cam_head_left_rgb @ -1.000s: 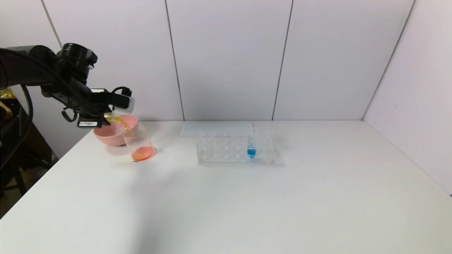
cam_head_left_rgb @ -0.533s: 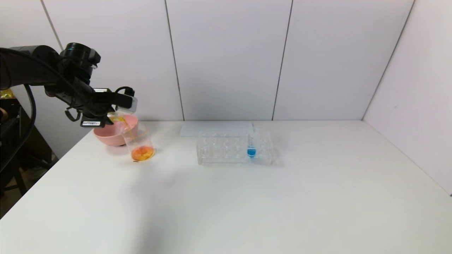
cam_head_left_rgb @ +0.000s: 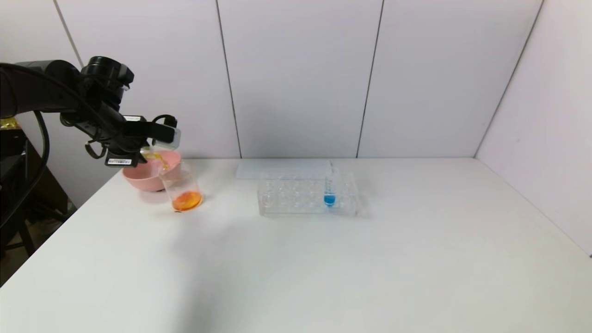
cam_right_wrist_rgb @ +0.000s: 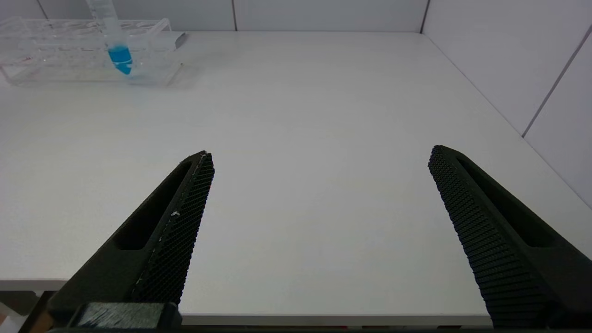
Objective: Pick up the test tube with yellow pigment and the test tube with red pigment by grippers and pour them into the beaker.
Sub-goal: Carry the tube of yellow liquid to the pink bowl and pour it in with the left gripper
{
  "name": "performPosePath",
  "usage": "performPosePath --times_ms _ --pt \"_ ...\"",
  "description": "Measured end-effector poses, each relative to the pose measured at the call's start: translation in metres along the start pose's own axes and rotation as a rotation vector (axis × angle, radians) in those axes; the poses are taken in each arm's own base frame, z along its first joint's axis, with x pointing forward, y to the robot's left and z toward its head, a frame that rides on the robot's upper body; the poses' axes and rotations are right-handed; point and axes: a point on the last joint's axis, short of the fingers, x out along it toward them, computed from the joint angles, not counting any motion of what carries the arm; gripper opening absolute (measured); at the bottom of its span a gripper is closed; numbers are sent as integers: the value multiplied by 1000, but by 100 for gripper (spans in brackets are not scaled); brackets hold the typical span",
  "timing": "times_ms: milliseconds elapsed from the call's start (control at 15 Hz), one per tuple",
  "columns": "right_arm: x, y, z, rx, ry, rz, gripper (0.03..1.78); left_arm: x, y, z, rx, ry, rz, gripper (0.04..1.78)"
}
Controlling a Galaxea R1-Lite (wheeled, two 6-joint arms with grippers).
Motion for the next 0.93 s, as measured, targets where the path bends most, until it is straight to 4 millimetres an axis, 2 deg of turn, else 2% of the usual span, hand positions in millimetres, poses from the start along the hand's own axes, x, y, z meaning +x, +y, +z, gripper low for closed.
performPosePath --times_ms 933 --pt "0 0 0 0 0 0 170 -1 1 8 31 34 13 45"
